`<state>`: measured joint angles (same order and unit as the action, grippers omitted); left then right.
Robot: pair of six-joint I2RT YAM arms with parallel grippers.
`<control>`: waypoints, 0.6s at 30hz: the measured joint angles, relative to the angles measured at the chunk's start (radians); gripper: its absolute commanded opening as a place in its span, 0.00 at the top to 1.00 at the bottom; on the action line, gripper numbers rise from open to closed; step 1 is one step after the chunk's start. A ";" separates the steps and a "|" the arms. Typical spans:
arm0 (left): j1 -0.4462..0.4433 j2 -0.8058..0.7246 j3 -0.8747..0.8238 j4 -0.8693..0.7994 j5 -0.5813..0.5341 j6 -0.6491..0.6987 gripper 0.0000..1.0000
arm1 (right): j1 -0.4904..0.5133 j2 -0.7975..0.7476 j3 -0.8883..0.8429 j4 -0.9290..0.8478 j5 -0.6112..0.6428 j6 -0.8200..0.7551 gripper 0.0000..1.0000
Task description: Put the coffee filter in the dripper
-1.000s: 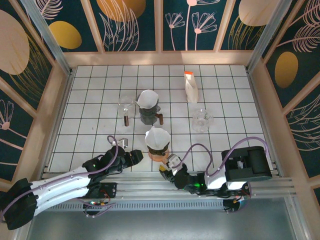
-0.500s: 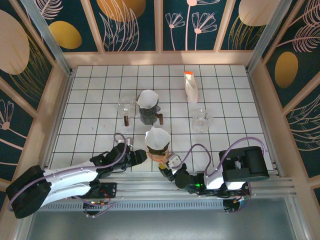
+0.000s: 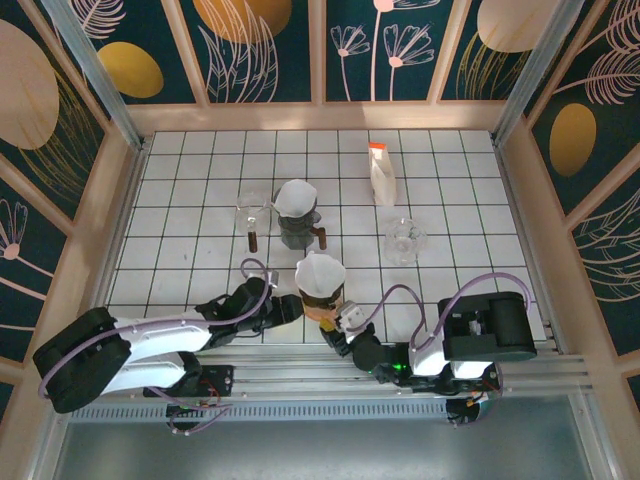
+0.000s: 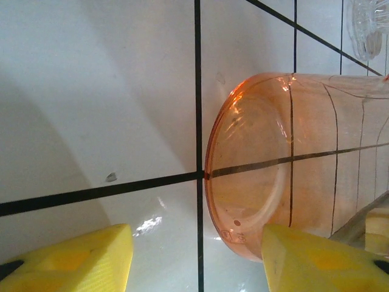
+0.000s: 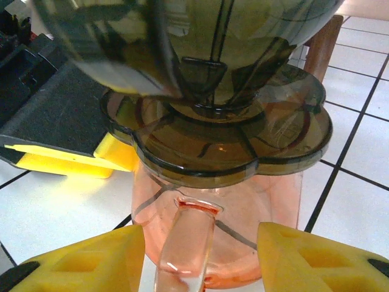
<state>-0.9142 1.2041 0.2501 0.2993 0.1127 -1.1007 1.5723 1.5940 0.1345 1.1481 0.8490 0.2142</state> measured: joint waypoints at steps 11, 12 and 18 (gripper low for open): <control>0.000 0.138 0.082 0.051 0.024 0.010 0.44 | -0.072 0.021 -0.032 0.076 0.007 -0.001 0.51; 0.000 0.150 0.092 0.052 0.027 0.012 0.44 | -0.083 0.025 -0.035 0.085 0.007 -0.001 0.51; 0.011 0.225 0.156 0.056 0.053 0.023 0.45 | -0.137 0.047 -0.045 0.132 0.009 -0.016 0.51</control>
<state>-0.9028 1.4292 0.4061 0.3553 0.1658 -1.0779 1.4349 1.6413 0.0898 1.2800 0.8577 0.1986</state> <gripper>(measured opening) 0.557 0.492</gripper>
